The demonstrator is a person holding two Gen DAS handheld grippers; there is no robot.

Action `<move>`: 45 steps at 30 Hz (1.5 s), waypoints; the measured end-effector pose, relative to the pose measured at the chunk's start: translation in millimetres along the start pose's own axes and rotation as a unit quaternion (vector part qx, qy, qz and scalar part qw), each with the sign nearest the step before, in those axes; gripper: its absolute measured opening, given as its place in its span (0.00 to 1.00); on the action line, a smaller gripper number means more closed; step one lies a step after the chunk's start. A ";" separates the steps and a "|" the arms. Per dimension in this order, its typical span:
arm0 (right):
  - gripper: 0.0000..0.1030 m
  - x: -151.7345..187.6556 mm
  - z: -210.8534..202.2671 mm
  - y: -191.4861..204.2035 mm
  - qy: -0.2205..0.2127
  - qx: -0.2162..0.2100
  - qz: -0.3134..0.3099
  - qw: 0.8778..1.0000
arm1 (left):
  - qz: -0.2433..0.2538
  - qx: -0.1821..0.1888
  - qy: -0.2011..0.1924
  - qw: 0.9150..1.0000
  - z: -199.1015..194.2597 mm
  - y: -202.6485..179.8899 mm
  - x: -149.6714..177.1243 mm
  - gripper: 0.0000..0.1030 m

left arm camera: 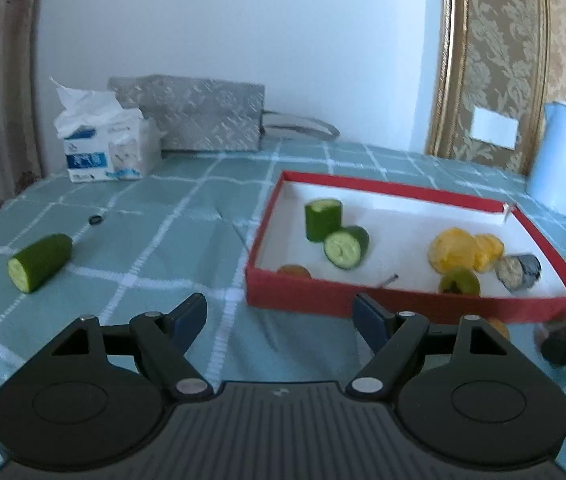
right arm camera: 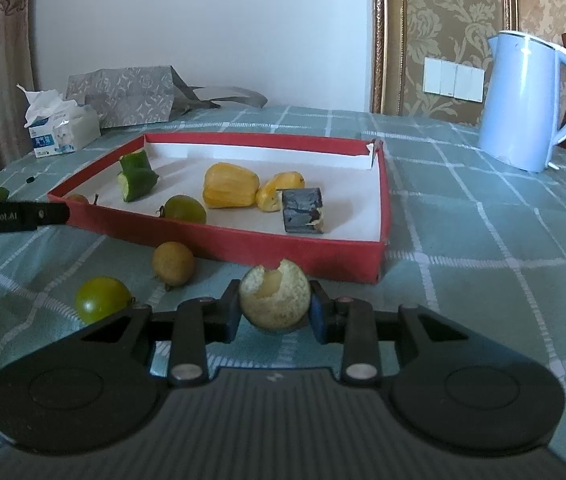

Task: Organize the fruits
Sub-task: 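Lower the pale fruit into the red tray and open the right tool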

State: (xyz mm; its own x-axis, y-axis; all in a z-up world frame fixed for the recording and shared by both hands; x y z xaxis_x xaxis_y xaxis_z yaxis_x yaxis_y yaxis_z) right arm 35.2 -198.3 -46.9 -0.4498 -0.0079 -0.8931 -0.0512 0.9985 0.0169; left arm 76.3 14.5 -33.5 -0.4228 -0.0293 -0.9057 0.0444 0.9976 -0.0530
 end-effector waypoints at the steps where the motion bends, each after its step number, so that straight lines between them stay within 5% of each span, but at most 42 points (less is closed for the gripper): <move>1: 0.31 -0.4 -0.6 -0.3 -0.002 0.000 0.000 1.000 | 0.003 0.001 0.004 1.000 1.0 -1.0 1.4 0.78; 14: 0.31 -45.1 -14.6 2.9 -0.067 -0.002 -0.016 0.998 | 0.014 0.022 0.001 1.000 -2.4 -7.6 2.6 0.78; 24: 0.31 -57.1 53.0 13.7 -0.015 -0.020 -0.035 0.999 | 0.021 0.026 0.007 0.999 0.1 -10.8 4.0 0.78; 26: 0.43 -52.9 58.5 17.2 -0.014 -0.016 -0.049 0.999 | 0.021 0.028 0.008 0.999 -0.1 -11.2 4.1 0.78; 28: 0.79 -51.5 54.0 18.5 -0.032 -0.005 -0.058 0.998 | 0.020 0.028 0.007 0.999 -0.3 -11.0 4.1 0.78; 31: 0.98 -57.9 31.6 14.9 -0.090 0.014 -0.059 0.994 | 0.017 0.028 0.008 0.999 -0.3 -9.6 4.0 0.78; 35: 0.99 -54.2 6.3 10.4 -0.116 0.034 -0.064 0.991 | 0.016 0.026 0.010 0.999 0.3 -8.9 4.4 0.78; 45: 1.00 -11.0 -11.1 -0.1 -0.048 0.054 -0.068 0.995 | 0.022 0.021 0.013 0.999 1.7 -10.3 5.6 0.78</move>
Point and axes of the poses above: each gripper's, at about its wrist camera, not at the fingertips, and z roughly the way its jaws point, y to its left, x to its underside, the point moved 5 cm from there along z, roughly the way its jaws point, and after that the axes turned 6 degrees about -y, right-handed, at the moved point
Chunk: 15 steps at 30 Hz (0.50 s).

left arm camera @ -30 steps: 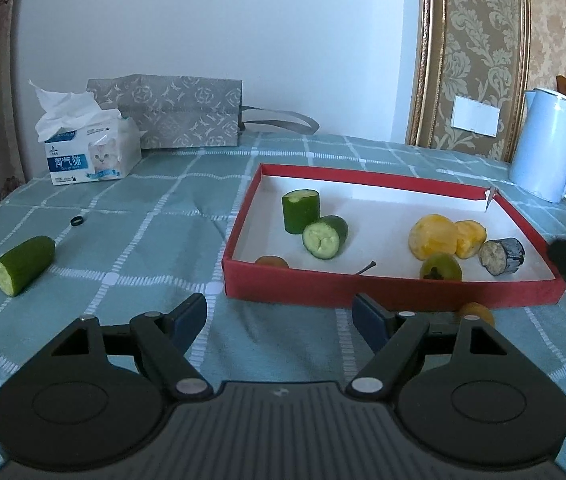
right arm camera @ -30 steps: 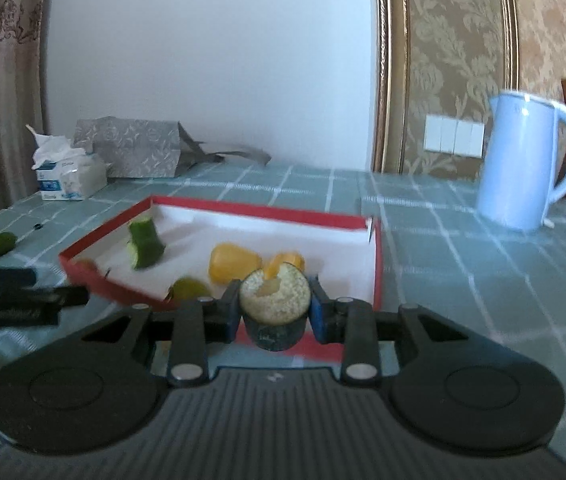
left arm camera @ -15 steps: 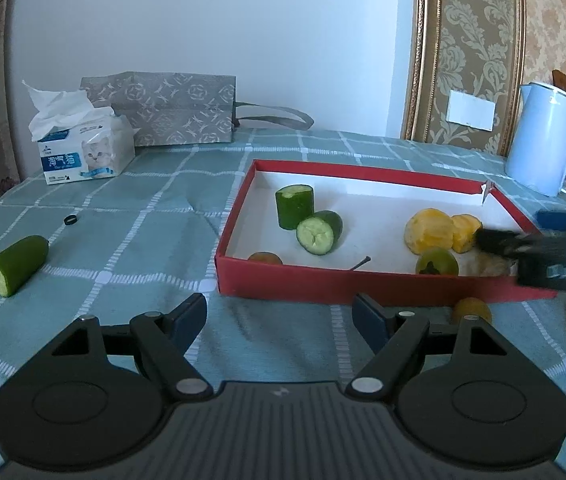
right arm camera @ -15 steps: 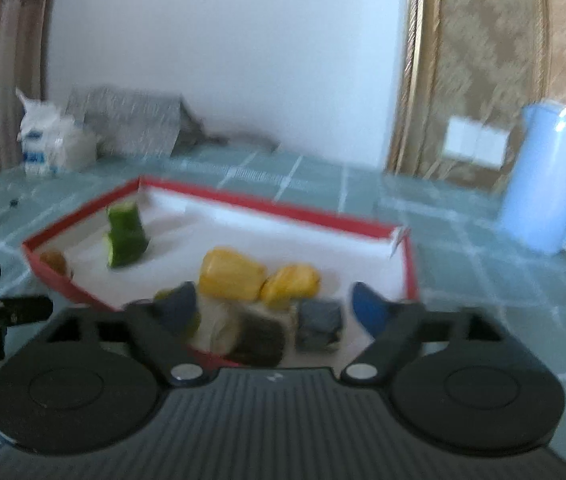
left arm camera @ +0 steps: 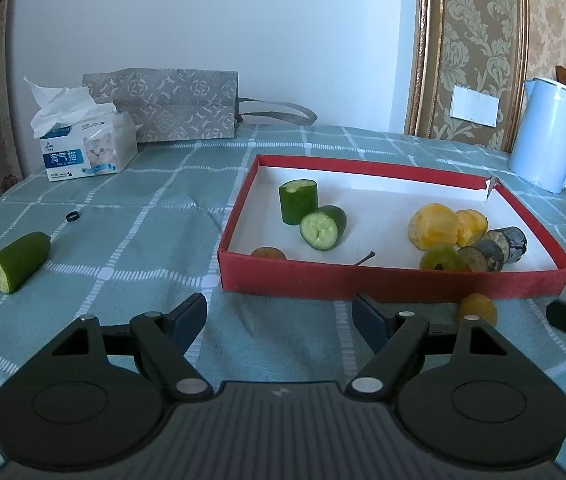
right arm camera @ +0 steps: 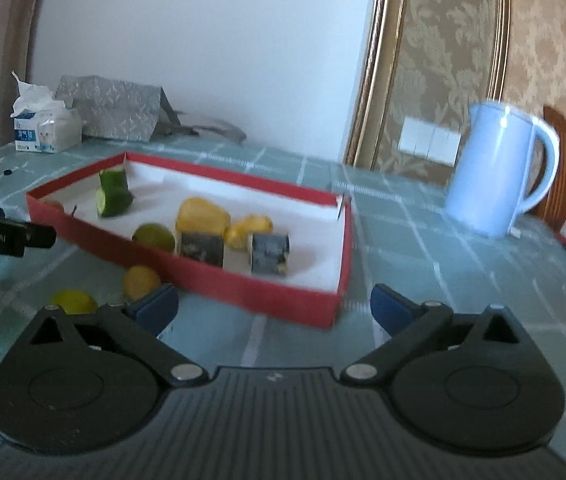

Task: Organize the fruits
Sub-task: 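Lower the pale fruit into the red tray and open the right tool, then move the left tool to the green lime on the cloth and grasp it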

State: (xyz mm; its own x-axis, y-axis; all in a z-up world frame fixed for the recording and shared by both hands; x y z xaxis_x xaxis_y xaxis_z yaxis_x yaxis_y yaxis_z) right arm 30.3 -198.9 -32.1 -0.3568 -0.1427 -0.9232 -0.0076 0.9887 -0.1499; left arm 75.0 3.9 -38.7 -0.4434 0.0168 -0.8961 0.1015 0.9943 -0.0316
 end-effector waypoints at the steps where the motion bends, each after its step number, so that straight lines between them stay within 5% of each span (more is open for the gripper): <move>1: 1.00 1.9 1.3 -1.6 0.009 -0.004 0.007 1.000 | 0.000 -0.002 0.000 1.000 0.1 0.1 0.2 0.78; 15: 1.00 16.2 19.5 -9.8 0.074 -0.012 0.042 0.996 | 0.001 -0.015 0.008 1.000 2.1 0.9 3.0 0.78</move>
Point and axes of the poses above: each gripper's, at about its wrist camera, not at the fingertips, and z roughly the way its jaws point, y to its left, x to its underside, the point moved 5 cm from there along z, roughly the way its jaws point, and after that the axes turned 6 degrees about -y, right-handed, at the moved point
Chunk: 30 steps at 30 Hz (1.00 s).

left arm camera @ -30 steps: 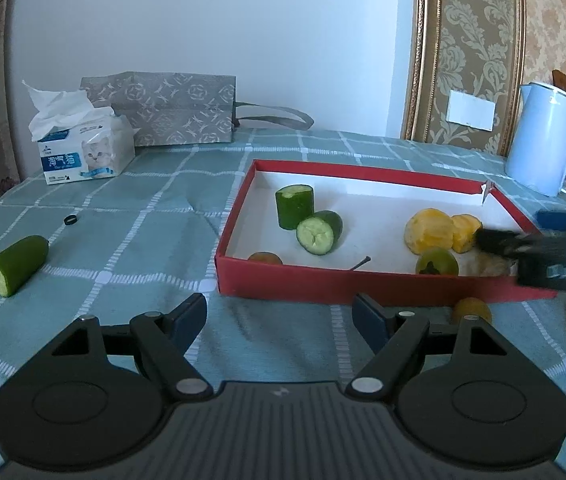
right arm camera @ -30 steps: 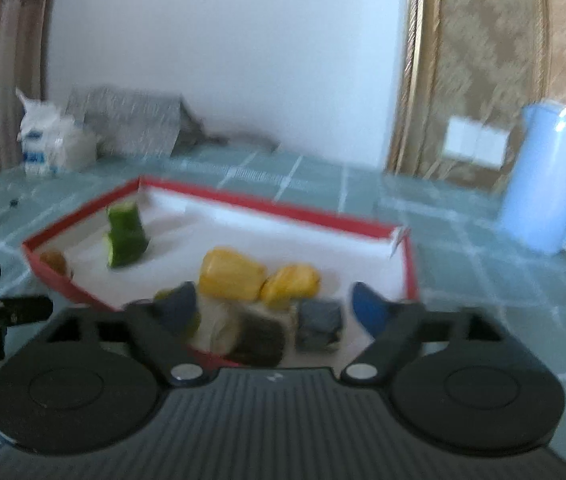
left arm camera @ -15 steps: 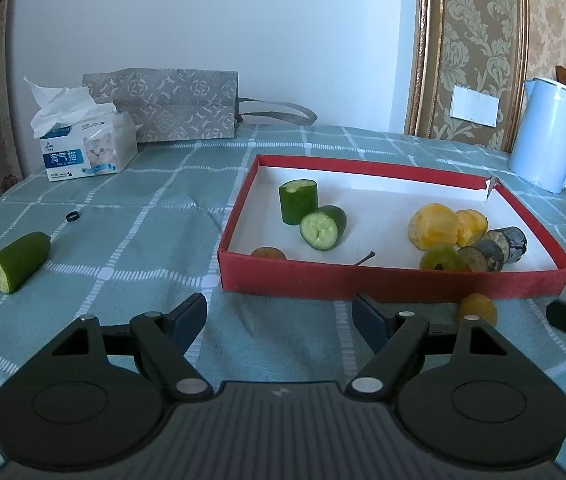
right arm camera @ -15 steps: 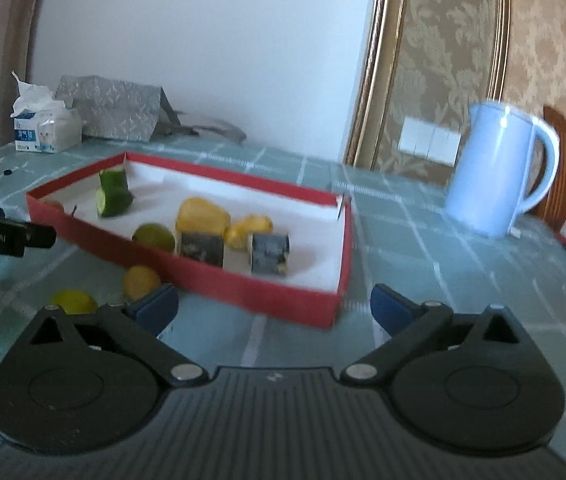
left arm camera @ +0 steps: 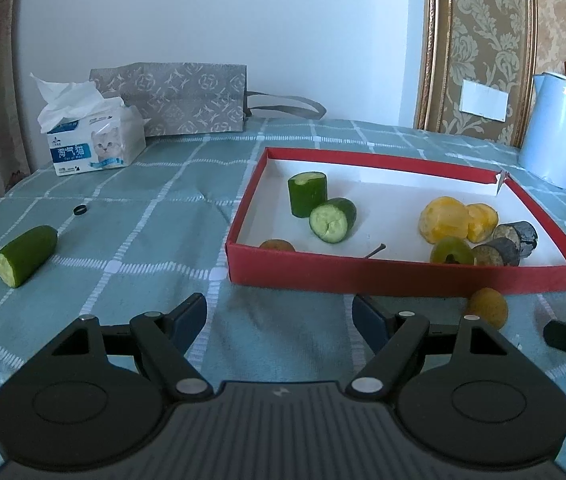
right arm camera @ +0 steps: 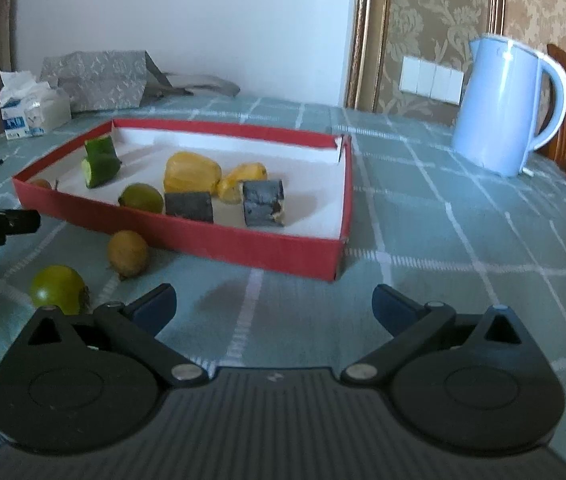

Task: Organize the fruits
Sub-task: 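Move the left tool to the green lime on the cloth and grasp it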

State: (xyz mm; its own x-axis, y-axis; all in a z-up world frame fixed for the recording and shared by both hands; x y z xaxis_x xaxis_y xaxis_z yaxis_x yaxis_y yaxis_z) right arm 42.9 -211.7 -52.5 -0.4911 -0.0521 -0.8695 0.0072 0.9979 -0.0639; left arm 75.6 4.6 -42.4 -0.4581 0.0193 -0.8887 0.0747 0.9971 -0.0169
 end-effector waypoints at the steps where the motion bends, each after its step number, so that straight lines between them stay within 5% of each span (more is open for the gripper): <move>1: 1.00 0.6 1.4 -0.6 0.005 -0.004 0.003 1.000 | 0.001 -0.001 0.000 1.000 0.1 -0.4 -0.1 0.78; 10: 1.00 5.0 9.7 -4.7 0.033 -0.016 0.024 0.999 | -0.029 0.030 0.001 0.999 -7.0 0.2 1.4 0.78; 19: 1.00 4.8 9.6 -4.7 0.033 -0.016 0.024 0.999 | -0.002 0.087 -0.026 0.996 -23.5 -23.3 0.9 0.78; 30: 1.00 4.8 9.5 -5.0 0.033 -0.016 0.024 0.999 | 0.031 0.131 -0.015 0.991 -22.1 -48.8 5.0 0.78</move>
Point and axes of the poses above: each gripper's, at about its wrist camera, not at the fingertips, and z roughly the way its jaws point, y to its left, x to its underside, the point moved 5 cm from there along z, roughly the way its jaws point, and after that the axes turned 6 degrees about -y, right-handed, at the moved point
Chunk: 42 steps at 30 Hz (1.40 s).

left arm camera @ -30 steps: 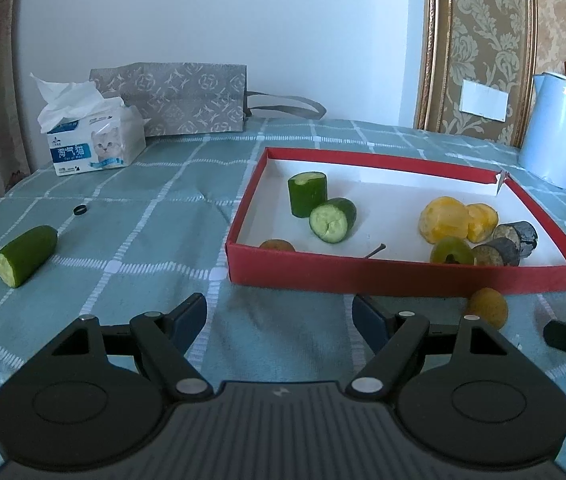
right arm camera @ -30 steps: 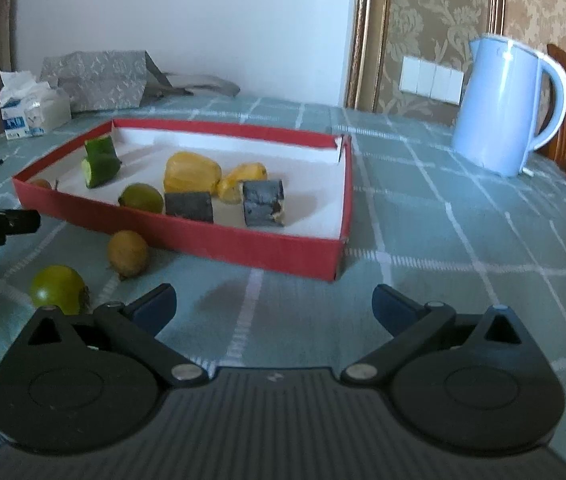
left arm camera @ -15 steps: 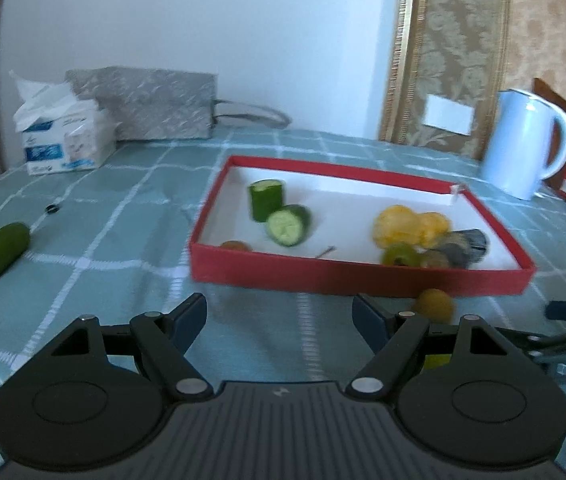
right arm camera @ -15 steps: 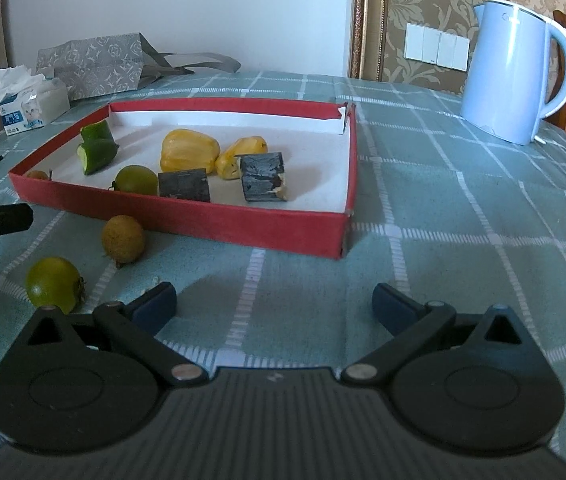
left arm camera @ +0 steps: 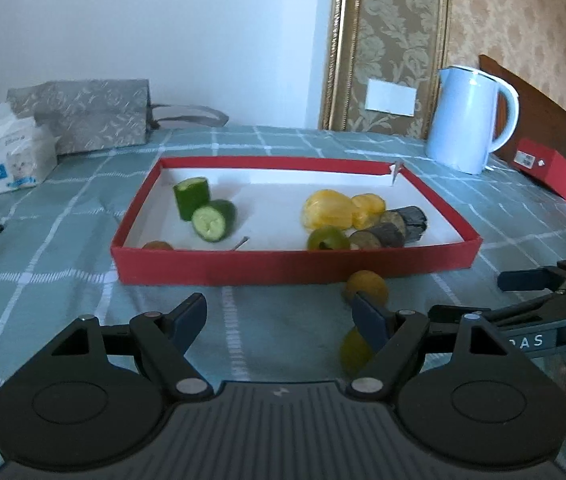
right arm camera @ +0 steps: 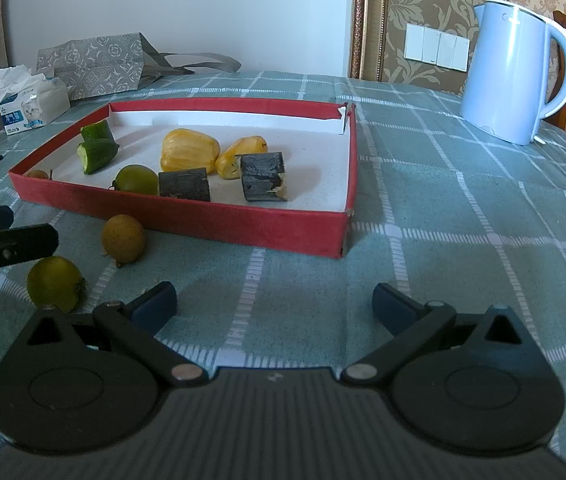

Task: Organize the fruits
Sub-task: 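Move the left tool to the green lime on the cloth and grasp it, then grasp the small brown round fruit with the right tool while the left tool holds the lime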

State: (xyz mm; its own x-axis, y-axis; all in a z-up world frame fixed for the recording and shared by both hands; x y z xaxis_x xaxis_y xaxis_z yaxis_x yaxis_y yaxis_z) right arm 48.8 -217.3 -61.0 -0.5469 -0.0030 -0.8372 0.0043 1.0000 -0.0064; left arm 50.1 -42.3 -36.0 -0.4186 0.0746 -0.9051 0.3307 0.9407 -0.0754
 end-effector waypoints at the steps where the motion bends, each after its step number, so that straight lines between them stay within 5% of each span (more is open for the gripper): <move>1: 1.00 0.0 0.0 0.2 0.000 0.000 0.000 1.000 | -0.001 0.005 0.000 1.000 -0.1 -1.4 -0.4 0.79; 11: 1.00 0.1 0.0 0.1 0.000 0.000 0.000 1.000 | -0.012 0.063 0.016 0.998 3.4 -10.3 -0.4 0.79; 18: 1.00 0.1 0.0 0.0 0.000 0.000 0.000 1.000 | 0.021 0.063 0.035 0.997 12.8 -20.7 3.8 0.79; 28: 1.00 0.2 0.0 -0.1 0.000 0.000 0.000 1.000 | 0.076 0.074 0.047 0.993 13.7 -36.6 12.3 0.33; 42: 1.00 0.2 0.0 -0.5 0.000 0.000 0.000 1.000 | 0.063 0.029 0.031 0.997 10.3 -21.8 9.5 0.32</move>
State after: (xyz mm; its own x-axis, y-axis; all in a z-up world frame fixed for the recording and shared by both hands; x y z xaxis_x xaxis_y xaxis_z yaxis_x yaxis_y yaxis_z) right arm 48.7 -217.8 -61.2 -0.5468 -0.0033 -0.8372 0.0036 1.0000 -0.0062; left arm 47.6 -65.5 -47.3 -0.4225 0.2127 -0.8810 0.4319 0.9019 0.0106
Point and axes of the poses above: each gripper's, at about its wrist camera, not at the fingertips, and z roughly the way its jaws point, y to its left, x to its underside, the point moved 5 cm from there along z, roughly the way its jaws point, and after that the axes turned 6 degrees about -y, right-handed, at the moved point
